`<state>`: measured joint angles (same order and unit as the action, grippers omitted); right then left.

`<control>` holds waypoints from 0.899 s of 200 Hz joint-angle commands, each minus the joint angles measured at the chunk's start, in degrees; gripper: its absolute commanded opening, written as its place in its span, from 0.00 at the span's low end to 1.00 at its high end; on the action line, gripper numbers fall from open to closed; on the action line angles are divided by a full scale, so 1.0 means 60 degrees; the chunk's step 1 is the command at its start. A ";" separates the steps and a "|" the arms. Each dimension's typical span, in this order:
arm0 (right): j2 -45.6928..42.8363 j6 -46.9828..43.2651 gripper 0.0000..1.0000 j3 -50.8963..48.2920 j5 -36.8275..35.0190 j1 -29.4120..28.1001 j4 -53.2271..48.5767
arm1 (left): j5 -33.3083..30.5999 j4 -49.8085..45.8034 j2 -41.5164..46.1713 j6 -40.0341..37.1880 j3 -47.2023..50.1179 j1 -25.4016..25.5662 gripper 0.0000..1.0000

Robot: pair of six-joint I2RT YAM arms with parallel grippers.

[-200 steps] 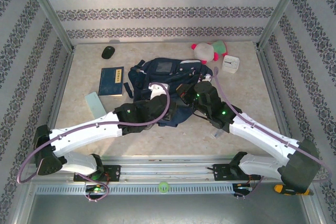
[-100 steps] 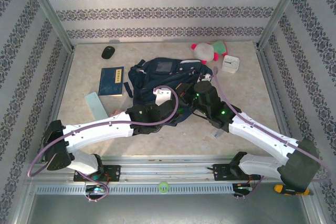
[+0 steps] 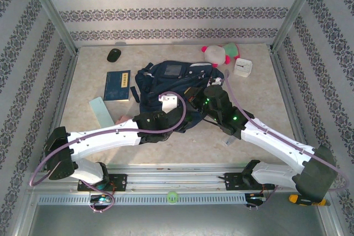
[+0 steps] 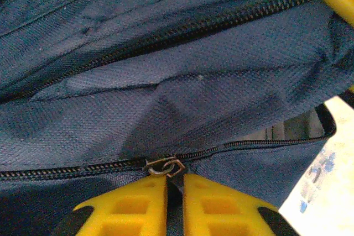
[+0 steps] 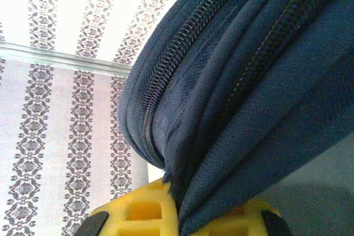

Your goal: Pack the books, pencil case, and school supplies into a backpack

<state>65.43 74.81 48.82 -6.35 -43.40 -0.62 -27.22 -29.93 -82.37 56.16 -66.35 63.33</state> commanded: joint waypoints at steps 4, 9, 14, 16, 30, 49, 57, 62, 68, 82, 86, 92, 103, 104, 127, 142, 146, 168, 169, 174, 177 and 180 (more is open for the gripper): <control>-0.0123 -0.0239 0.00 0.0660 -0.0063 -0.0109 0.1131 | -0.0059 0.0452 0.0395 0.0326 0.0391 -0.0255 0.12; -0.0111 -0.0246 0.00 0.0664 -0.0050 -0.0125 0.1122 | -0.0013 0.0501 0.0428 0.0356 0.0455 -0.0292 0.12; -0.0109 -0.0262 0.00 0.0675 -0.0042 -0.0135 0.1124 | 0.0040 0.0565 0.0455 0.0386 0.0491 -0.0321 0.12; -0.0105 -0.0272 0.00 0.0680 -0.0037 -0.0132 0.1121 | 0.0051 0.0583 0.0467 0.0393 0.0506 -0.0328 0.12; -0.0087 -0.0308 0.00 0.0721 0.0013 -0.0150 0.1105 | 0.0202 0.0799 0.0517 0.0510 0.0635 -0.0402 0.15; -0.0073 -0.0422 0.00 0.0810 0.0008 -0.0242 0.1034 | 0.0411 0.0995 0.0488 0.0629 0.0730 -0.0491 0.30; -0.0065 -0.0475 0.00 0.0841 -0.0023 -0.0294 0.0995 | 0.0480 0.1032 0.0425 0.0630 0.0707 -0.0521 0.30; -0.0065 -0.0495 0.00 0.0856 -0.0041 -0.0317 0.0986 | 0.0515 0.1052 0.0380 0.0642 0.0700 -0.0521 0.30; -0.0046 -0.0500 0.00 0.0858 -0.0070 -0.0363 0.0985 | 0.0573 0.1074 0.0341 0.0645 0.0664 -0.0528 0.30; -0.0012 -0.0500 0.00 0.0873 -0.0095 -0.0435 0.0984 | 0.0665 0.1136 0.0227 0.0657 0.0575 -0.0536 0.31; -0.0020 -0.0505 0.00 0.0878 -0.0099 -0.0457 0.0983 | 0.0681 0.1136 0.0199 0.0673 0.0559 -0.0538 0.32; -0.0002 -0.0528 0.00 0.0887 -0.0096 -0.0497 0.0983 | 0.0698 0.1136 0.0175 0.0726 0.0540 -0.0536 0.34; 0.0008 -0.0557 0.00 0.0902 -0.0133 -0.0542 0.0965 | 0.0700 0.1190 0.0161 0.0812 0.0562 -0.0550 0.38; 0.0016 -0.0565 0.00 0.0902 -0.0131 -0.0551 0.0966 | 0.0707 0.1192 0.0170 0.0824 0.0566 -0.0550 0.39; -0.0054 -0.0671 0.00 0.0880 -0.0225 -0.0535 0.0824 | 0.0743 0.1275 0.0345 0.0961 0.0825 -0.0634 0.43; -0.0148 -0.0741 0.00 0.0902 -0.0262 -0.0469 0.0609 | 0.0677 0.1224 0.0670 0.1145 0.1135 -0.0706 0.45; -0.0177 -0.0748 0.00 0.0902 -0.0235 -0.0446 0.0564 | 0.0670 0.1224 0.0779 0.1171 0.1217 -0.0731 0.45; -0.0235 -0.0601 0.00 0.0960 -0.0106 -0.0399 0.0462 | 0.0695 0.1218 0.1296 0.1061 0.1556 -0.0857 0.53; -0.0231 -0.0572 0.00 0.0960 -0.0110 -0.0407 0.0459 | 0.0704 0.1214 0.1316 0.1029 0.1561 -0.0865 0.53; -0.0210 -0.0426 0.00 0.0973 -0.0077 -0.0425 0.0508 | 0.0739 0.1175 0.1367 0.0843 0.1523 -0.0872 0.57; -0.0193 -0.0370 0.00 0.0982 -0.0069 -0.0441 0.0537 | 0.0754 0.1079 0.1372 0.0737 0.1471 -0.0872 0.58; -0.0176 -0.0324 0.00 0.0996 -0.0057 -0.0470 0.0561 | 0.0765 0.0955 0.1367 0.0651 0.1402 -0.0871 0.60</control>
<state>66.48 72.10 50.30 -6.37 -45.91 -3.16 -21.61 -21.61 -76.34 61.69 -58.41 59.86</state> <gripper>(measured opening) 0.042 0.548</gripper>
